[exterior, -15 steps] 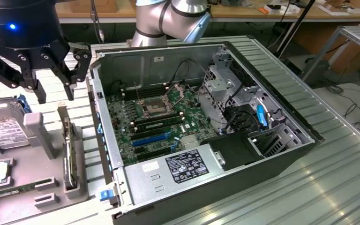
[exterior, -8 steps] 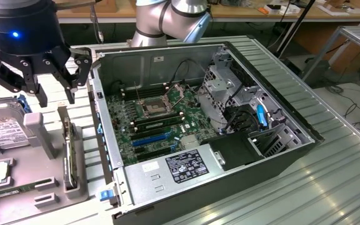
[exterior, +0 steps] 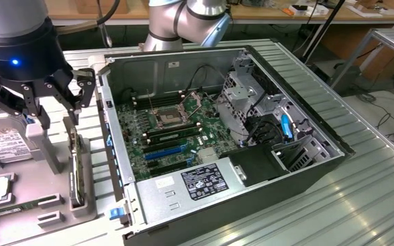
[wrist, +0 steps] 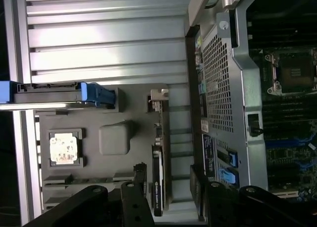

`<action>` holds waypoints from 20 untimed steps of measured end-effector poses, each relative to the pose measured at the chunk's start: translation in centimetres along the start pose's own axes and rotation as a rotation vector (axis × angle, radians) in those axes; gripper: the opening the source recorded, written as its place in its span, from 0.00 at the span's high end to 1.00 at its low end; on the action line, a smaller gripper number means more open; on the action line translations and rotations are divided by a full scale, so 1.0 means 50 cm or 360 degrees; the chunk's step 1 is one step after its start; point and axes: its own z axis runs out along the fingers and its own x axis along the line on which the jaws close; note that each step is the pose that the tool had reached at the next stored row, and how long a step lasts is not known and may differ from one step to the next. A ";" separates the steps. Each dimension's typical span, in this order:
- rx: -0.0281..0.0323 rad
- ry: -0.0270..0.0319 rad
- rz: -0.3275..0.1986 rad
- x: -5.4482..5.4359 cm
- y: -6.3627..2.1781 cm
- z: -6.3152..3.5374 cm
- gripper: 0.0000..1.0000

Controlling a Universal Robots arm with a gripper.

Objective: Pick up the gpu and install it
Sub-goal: 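Pick up the gpu and move the gpu toward the slot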

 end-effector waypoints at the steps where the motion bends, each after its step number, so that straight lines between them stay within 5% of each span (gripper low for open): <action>1: 0.00000 -0.00005 0.0000 0.001 0.000 0.003 0.52; 9: 0.00001 -0.00030 0.0000 0.007 -0.009 0.037 0.52; 16: 0.00285 -0.00013 -0.0066 0.008 -0.015 0.064 0.52; 20: 0.00315 -0.00011 -0.0076 0.008 -0.016 0.072 0.52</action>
